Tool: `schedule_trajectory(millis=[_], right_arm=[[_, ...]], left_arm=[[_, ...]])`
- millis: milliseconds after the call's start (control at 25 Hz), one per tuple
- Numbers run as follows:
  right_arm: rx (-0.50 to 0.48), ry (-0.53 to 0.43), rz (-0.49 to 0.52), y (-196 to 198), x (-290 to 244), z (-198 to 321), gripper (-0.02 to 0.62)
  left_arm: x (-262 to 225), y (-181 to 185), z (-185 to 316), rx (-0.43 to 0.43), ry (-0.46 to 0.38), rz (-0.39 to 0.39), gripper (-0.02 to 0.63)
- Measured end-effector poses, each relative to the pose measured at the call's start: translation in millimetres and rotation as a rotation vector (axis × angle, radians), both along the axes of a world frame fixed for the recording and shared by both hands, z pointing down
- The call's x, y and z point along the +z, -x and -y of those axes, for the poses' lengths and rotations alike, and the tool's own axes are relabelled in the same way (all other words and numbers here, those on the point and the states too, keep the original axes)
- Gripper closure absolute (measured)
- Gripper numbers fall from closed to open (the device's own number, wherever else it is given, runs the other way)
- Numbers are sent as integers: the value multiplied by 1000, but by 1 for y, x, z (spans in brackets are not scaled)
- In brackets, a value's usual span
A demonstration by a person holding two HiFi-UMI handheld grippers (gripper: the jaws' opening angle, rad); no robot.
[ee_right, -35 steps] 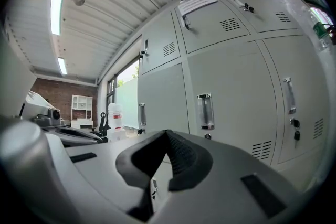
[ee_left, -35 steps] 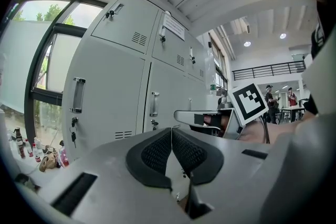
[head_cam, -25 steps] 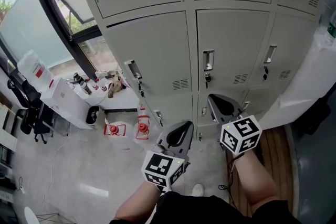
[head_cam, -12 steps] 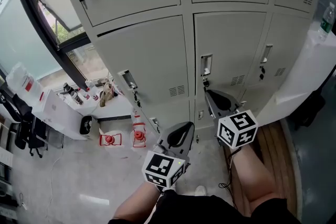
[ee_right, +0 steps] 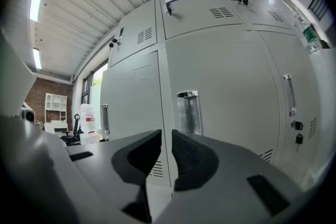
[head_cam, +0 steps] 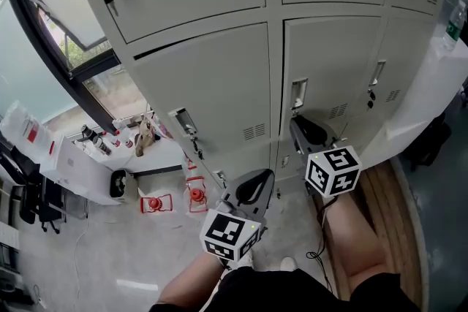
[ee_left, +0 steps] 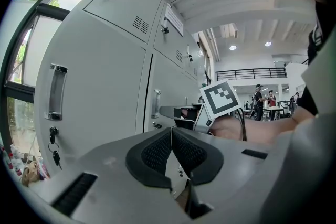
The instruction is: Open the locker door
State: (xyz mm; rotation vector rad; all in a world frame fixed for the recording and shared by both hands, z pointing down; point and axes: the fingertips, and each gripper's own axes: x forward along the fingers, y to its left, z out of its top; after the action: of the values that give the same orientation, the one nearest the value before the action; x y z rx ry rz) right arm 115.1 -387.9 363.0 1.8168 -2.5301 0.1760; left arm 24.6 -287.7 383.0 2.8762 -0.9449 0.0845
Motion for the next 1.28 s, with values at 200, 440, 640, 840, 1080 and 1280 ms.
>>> schedule_trajectory(millis=[200, 440, 640, 840, 1080, 1280], right_arm=[[68, 2, -16, -5, 2, 15, 432], [134, 2, -60, -8, 4, 33, 383], [154, -2, -92, -5, 4, 46, 363], [214, -14, -174, -4, 6, 55, 353], [292, -8, -208, -7, 9, 66, 371], [301, 4, -191, -7, 11, 70, 425]], left_arm=[[3, 8, 11, 22, 4, 0, 589], [6, 13, 20, 44, 10, 5, 589], [8, 18, 28, 47, 12, 10, 589], [11, 24, 34, 44, 17, 13, 589], [13, 31, 41, 36, 25, 7, 589], [16, 34, 45, 34, 33, 3, 589]])
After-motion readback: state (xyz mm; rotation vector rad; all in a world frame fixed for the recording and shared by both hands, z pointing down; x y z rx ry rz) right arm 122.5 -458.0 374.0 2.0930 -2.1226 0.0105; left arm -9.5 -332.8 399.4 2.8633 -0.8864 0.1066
